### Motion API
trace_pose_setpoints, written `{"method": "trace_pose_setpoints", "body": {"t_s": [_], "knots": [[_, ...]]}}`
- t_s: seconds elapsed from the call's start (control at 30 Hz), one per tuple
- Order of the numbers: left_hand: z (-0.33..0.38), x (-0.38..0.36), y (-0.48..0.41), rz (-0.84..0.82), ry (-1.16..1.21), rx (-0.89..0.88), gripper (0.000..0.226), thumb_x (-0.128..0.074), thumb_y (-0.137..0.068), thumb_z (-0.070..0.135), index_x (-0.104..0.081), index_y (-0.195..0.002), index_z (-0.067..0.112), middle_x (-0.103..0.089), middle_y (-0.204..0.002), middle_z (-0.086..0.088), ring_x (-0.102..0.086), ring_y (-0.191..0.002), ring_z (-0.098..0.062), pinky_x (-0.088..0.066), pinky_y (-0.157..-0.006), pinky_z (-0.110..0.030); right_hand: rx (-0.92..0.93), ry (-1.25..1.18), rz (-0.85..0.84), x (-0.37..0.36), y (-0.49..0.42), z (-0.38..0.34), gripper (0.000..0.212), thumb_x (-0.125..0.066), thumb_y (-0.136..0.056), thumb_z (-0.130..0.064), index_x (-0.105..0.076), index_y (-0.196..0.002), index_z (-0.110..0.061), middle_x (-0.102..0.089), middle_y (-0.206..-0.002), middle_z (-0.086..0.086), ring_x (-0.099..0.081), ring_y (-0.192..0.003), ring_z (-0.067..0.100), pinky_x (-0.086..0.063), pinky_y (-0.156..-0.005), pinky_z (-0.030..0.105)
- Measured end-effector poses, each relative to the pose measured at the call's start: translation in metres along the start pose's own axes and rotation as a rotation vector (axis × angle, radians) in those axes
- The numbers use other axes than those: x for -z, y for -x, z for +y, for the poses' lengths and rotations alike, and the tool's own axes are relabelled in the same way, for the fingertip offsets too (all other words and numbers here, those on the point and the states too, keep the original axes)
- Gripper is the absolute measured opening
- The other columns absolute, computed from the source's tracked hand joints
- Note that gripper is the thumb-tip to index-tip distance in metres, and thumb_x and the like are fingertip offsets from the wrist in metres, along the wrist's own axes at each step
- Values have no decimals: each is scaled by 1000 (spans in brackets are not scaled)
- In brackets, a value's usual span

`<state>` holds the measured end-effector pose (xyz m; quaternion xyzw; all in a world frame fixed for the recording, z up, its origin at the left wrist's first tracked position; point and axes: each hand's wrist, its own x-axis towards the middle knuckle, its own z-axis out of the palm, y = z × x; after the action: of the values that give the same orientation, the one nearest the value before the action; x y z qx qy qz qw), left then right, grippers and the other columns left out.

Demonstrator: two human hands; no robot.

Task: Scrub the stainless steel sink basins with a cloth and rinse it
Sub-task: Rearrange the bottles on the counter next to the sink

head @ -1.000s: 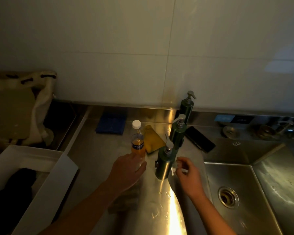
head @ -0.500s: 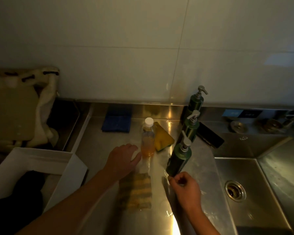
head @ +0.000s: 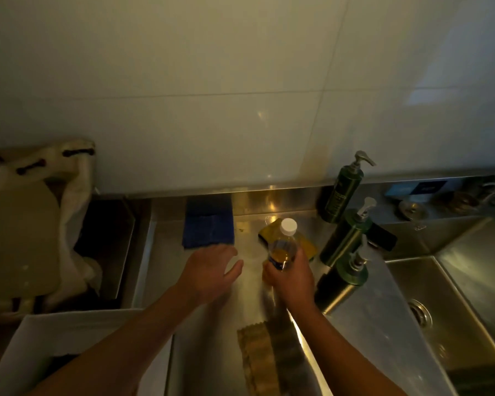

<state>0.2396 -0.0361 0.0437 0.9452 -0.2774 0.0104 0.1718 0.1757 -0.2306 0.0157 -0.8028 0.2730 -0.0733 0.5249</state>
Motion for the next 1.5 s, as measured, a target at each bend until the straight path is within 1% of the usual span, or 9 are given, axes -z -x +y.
{"method": "trace_pose_setpoints", "body": {"t_s": [0.2,0.37,0.57,0.73,0.87,1.03,1.3,1.37,1.5], "knots": [[-29,3,-21,-45,42,10,60,-23,-92,62,-62,-121,27,-64,-111,9,-58,-97,-8,-46,-86,-30,22,-30,56,-19,-26,-19,59,-81,-77,-34,-52,-128,-32,-62,-111,-18,-61,-102,6,-52,-91,34],[-48,7,-40,-15,45,55,52,-30,-94,58,-63,-118,26,-64,-106,9,-58,-92,-8,-45,-81,-29,63,18,18,-41,-59,-44,59,-80,-78,-33,-53,-130,-27,-63,-117,-10,-59,-103,8,-50,-88,30],[-72,6,-44,-28,72,111,49,-33,-94,57,-62,-119,26,-62,-103,8,-57,-89,-10,-50,-81,-36,115,0,-19,-78,-99,-55,61,-81,-77,-29,-52,-131,-27,-65,-120,-8,-62,-107,11,-54,-91,36],[-79,6,-44,-16,60,137,42,-37,-96,54,-62,-115,26,-61,-99,8,-56,-85,-9,-50,-77,-35,136,6,-38,-88,-120,-62,57,-80,-80,-27,-52,-130,-26,-63,-123,-6,-57,-102,6,-48,-86,27],[-78,2,-44,-3,72,141,37,-42,-97,51,-62,-115,25,-62,-100,8,-55,-85,-9,-48,-77,-33,145,7,-65,-87,-124,-57,57,-81,-78,-25,-53,-127,-28,-61,-124,-8,-58,-110,9,-52,-94,34],[-68,-6,-50,-39,72,127,38,-42,-98,51,-62,-118,25,-63,-106,6,-57,-91,-10,-47,-82,-33,68,181,14,-64,-102,-31,68,-78,-81,-38,-46,-140,-25,-56,-137,-2,-54,-123,17,-49,-99,39],[-41,-20,-57,-90,95,73,40,-42,-99,52,-60,-124,26,-62,-116,7,-56,-102,-9,-44,-93,-33,-2,804,63,-37,-86,7,85,-72,-77,-56,-36,-144,-18,-36,-148,9,-35,-135,30,-36,-110,47],[-42,-20,-56,-89,108,62,41,-43,-100,52,-60,-125,25,-62,-116,7,-56,-103,-10,-44,-93,-33,23,865,43,-37,-93,12,76,-71,-79,-50,-40,-141,-19,-39,-146,9,-38,-132,30,-37,-107,46],[-51,-18,-54,-45,92,34,35,-47,-99,48,-64,-119,24,-64,-111,6,-59,-99,-12,-46,-87,-34,206,829,-48,-36,-105,14,64,-68,-79,-16,-48,-139,-20,-42,-148,10,-39,-134,30,-34,-112,44]]}}
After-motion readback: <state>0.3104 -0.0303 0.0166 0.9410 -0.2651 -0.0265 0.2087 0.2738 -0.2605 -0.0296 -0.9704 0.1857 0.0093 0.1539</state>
